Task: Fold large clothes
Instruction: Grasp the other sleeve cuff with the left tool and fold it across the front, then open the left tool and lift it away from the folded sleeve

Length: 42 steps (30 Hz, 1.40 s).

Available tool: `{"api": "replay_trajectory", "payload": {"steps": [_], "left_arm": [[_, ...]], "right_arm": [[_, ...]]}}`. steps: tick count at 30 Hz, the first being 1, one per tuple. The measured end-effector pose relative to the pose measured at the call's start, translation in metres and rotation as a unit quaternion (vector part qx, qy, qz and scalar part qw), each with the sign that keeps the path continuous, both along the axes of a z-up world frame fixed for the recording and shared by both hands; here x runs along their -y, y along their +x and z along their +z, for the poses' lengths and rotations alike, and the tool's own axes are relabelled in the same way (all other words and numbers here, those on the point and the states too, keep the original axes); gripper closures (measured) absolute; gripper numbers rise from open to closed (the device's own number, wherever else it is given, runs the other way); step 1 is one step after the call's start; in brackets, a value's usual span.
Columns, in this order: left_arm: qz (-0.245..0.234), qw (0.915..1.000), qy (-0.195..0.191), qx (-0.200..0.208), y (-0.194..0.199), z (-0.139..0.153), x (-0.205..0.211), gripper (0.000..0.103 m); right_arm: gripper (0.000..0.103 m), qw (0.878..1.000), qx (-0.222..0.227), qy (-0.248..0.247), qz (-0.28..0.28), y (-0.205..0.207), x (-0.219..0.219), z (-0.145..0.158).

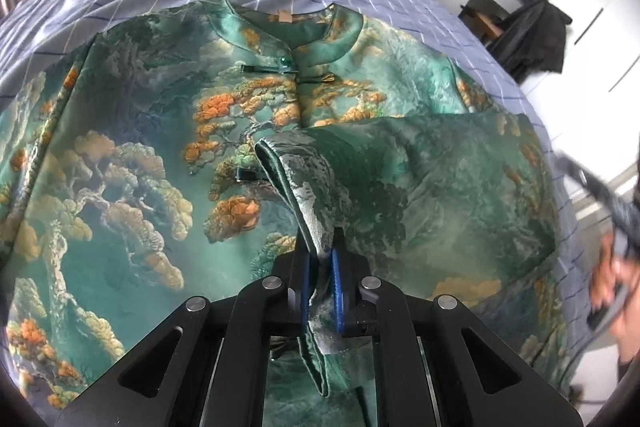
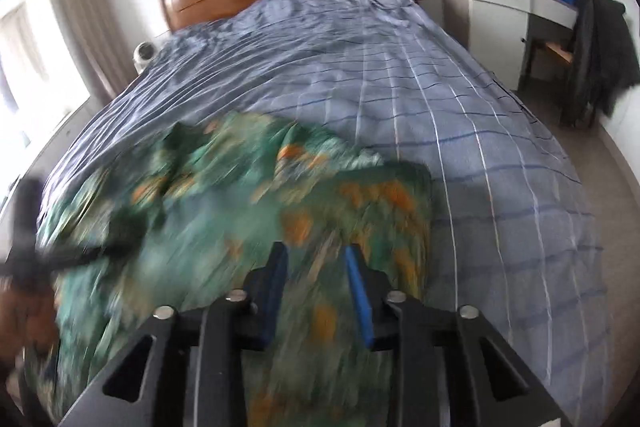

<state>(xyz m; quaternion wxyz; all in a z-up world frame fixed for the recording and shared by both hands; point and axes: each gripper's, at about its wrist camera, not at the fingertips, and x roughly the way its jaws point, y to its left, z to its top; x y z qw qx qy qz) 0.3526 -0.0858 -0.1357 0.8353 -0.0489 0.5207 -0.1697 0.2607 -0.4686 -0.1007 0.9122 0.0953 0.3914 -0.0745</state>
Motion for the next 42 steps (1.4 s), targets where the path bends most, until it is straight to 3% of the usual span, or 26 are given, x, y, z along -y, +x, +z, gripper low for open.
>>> {"api": "replay_trajectory", "payload": {"steps": [3,8,13,19,25,27,30,32,34,38,42], "left_arm": [[-0.001,0.9999,0.013,0.007,-0.001,-0.006,0.005,0.095],[0.001,0.9998,0.016,0.012,-0.003,-0.011,0.004,0.094],[-0.001,0.9996,0.021,0.018,-0.003,-0.012,0.004,0.094],[-0.001,0.9991,0.033,0.027,-0.006,-0.013,0.008,0.093],[0.004,0.9981,0.051,0.036,-0.009,-0.015,0.012,0.090],[0.007,0.9974,0.060,0.040,-0.012,-0.012,0.013,0.085],[0.005,0.9972,0.060,0.044,-0.025,0.000,0.009,0.062],[0.000,0.9969,0.059,0.053,-0.038,0.008,0.005,0.041],[-0.008,0.9954,0.061,0.073,-0.060,0.019,-0.001,0.034],[-0.021,0.9933,0.069,0.090,-0.106,0.032,-0.016,0.022],[-0.022,0.9894,0.095,0.108,-0.148,0.037,-0.035,0.020]], "right_arm": [[0.074,1.000,-0.004,0.013,-0.016,0.029,0.011,-0.015],[0.075,0.995,-0.088,0.050,-0.028,0.059,0.021,-0.065],[0.075,0.997,-0.071,0.026,-0.024,0.042,0.008,-0.052],[0.075,0.997,-0.063,0.006,0.039,-0.014,-0.029,-0.032],[0.075,0.994,-0.102,-0.020,0.032,-0.007,-0.038,-0.071],[0.075,0.993,-0.103,-0.039,0.030,-0.004,-0.043,-0.073],[0.074,0.995,-0.091,-0.048,0.015,-0.017,-0.049,-0.055],[0.065,0.995,-0.075,-0.058,0.017,-0.032,-0.055,-0.040],[0.054,0.996,-0.057,-0.065,0.021,-0.052,-0.063,-0.023],[0.053,0.997,-0.015,-0.076,0.024,-0.104,-0.095,0.008],[0.048,0.997,0.011,-0.072,0.033,-0.137,-0.133,0.021]]}}
